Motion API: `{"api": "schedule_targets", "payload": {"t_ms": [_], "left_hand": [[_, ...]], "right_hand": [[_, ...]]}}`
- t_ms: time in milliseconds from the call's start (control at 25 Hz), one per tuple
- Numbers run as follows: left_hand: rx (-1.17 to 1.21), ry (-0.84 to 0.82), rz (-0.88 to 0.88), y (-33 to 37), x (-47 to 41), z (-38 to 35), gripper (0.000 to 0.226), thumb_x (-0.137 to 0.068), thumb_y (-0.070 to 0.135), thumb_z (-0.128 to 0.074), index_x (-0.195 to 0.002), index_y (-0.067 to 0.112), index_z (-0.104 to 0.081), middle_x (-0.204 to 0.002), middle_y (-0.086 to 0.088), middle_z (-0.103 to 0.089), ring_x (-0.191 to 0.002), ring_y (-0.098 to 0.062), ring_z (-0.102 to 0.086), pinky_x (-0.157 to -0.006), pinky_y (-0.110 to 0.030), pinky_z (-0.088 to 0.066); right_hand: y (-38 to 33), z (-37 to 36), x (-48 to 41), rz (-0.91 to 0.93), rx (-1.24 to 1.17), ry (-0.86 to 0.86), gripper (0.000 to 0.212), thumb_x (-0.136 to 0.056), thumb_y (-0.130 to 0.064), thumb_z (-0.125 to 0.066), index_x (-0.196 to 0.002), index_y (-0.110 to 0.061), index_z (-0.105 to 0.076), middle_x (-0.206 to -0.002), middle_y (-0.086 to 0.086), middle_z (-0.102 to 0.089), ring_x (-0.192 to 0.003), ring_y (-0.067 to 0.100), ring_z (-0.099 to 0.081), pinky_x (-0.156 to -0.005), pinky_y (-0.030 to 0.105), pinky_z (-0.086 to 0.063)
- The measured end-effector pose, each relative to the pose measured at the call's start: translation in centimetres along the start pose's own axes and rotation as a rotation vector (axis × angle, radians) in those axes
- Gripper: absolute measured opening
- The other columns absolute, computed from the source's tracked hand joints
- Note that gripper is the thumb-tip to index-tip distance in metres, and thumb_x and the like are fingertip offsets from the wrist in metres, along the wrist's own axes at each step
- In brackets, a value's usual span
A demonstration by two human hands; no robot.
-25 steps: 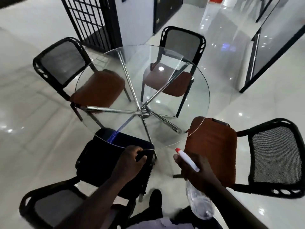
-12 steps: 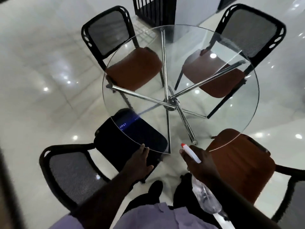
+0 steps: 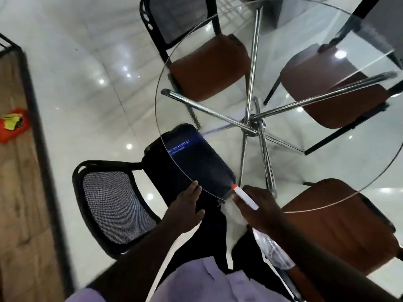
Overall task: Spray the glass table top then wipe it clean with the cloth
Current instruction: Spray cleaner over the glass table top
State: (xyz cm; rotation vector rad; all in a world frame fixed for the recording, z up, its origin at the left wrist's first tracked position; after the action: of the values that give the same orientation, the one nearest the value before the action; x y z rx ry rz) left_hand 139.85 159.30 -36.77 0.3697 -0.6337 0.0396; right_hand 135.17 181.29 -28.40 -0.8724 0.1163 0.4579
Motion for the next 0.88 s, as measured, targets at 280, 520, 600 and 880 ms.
{"api": "schedule_targets", "payload": {"t_ms": [280,520,600,880], "left_hand": [[0.141,0.221,0.113,-5.8,-3.9,7.0,0.084,-0.094,0.039,-0.069,-0.163,0.016,-0.027,-0.175,-0.008,-0.009,-0.158,-0.031,-0.022,-0.124,-0.045,-0.03],[0.161,0.265,0.089,-8.5,-9.2,12.5,0.102,-0.089,0.051,-0.074,-0.166,0.02,-0.015,-0.176,-0.004,-0.002,-0.16,-0.031,-0.016,-0.125,-0.047,-0.027],[0.088,0.261,0.023,-8.1,-10.7,13.0,0.115,-0.083,0.061,-0.076,-0.167,0.022,-0.009,-0.176,-0.002,0.004,-0.161,-0.029,-0.013,-0.127,-0.049,-0.026],[-0.145,0.103,-0.143,-3.2,-11.4,9.3,0.134,-0.068,0.087,-0.065,-0.166,0.03,0.007,-0.171,0.007,0.03,-0.161,-0.028,0.015,-0.128,-0.057,-0.006]], "right_hand": [[-3.9,-2.8,-8.4,0.047,0.085,-0.022,0.033,-0.101,-0.027,-0.068,-0.078,-0.004,-0.07,-0.063,0.009,-0.061,-0.05,0.033,-0.057,-0.045,0.04,-0.05],[-1.2,-7.8,-15.6,-0.346,-0.047,-0.309,0.038,-0.1,-0.056,-0.06,-0.079,-0.024,-0.058,-0.071,0.004,-0.069,-0.065,0.027,-0.071,-0.065,0.043,-0.058],[-1.2,-7.5,-16.4,-0.337,-0.025,-0.293,0.039,-0.097,-0.055,-0.063,-0.076,-0.025,-0.049,-0.062,-0.001,-0.061,-0.059,0.024,-0.064,-0.06,0.037,-0.052],[1.9,-2.3,-7.4,-0.519,0.017,-0.292,0.03,-0.101,-0.043,-0.065,-0.08,-0.026,-0.052,-0.06,0.0,-0.052,-0.06,0.022,-0.063,-0.059,0.038,-0.05]]}}
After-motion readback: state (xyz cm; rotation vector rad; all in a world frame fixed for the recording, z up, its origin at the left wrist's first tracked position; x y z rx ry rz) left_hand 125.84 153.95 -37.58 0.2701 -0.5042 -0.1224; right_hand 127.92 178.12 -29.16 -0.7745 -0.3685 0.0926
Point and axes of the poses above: each hand's wrist, its own x-axis away from the middle knuckle, its own z-axis out of the back of the hand, y = z × x, the point moved 10 cm from there along -x, towards the middle knuckle
